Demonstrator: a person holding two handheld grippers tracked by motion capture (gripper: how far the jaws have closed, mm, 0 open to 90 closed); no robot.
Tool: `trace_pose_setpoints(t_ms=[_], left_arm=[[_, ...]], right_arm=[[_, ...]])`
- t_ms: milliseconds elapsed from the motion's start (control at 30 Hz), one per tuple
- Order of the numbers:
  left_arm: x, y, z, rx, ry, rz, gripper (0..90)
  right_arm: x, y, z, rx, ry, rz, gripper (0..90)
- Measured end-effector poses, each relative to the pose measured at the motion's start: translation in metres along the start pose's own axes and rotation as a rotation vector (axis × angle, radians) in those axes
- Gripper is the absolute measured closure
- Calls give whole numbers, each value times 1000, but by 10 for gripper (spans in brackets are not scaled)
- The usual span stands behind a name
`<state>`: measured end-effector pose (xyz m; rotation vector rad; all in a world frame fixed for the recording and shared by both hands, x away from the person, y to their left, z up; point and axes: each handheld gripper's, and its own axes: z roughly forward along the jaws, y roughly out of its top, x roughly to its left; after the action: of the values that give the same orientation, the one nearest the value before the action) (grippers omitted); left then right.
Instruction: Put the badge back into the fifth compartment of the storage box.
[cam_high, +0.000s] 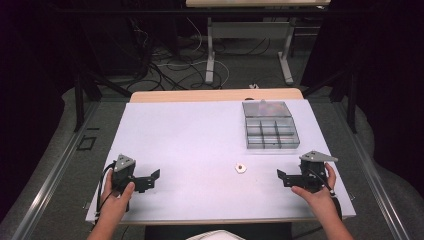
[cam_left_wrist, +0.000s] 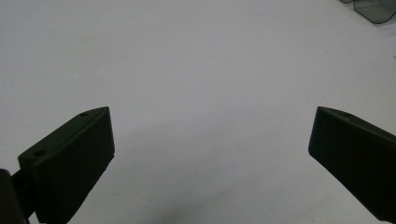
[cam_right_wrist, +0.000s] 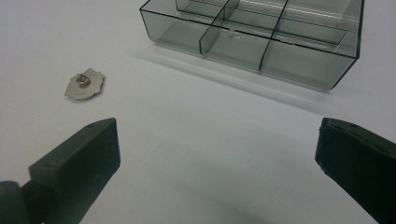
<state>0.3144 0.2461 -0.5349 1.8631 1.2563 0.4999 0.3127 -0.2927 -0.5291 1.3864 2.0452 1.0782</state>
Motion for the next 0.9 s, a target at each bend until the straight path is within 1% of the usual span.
trace_pose_setpoints(t_ms=[67, 133, 467, 500, 600, 733, 900], left_arm=[[0, 0, 0, 2, 0, 4, 7], [-1, 0, 0, 6, 2, 12, 7], [-2, 0, -2, 0, 2, 14, 8], [-2, 0, -2, -1, 3, 14, 7], [-3, 0, -3, -4, 3, 12, 8], [-4, -1, -4, -1, -1, 11, 7], [-5, -1, -4, -3, -2, 16, 8]], right_arm=[[1, 0, 0, -6, -1, -13, 0], [3, 0, 0, -1, 3, -22, 0], [9, 1, 1, 8, 8, -34, 0], [9, 2, 2, 4, 2, -39, 0], [12, 4, 3, 17, 21, -41, 0], [17, 7, 5, 28, 25, -59, 0], [24, 13, 10, 23, 48, -68, 0]])
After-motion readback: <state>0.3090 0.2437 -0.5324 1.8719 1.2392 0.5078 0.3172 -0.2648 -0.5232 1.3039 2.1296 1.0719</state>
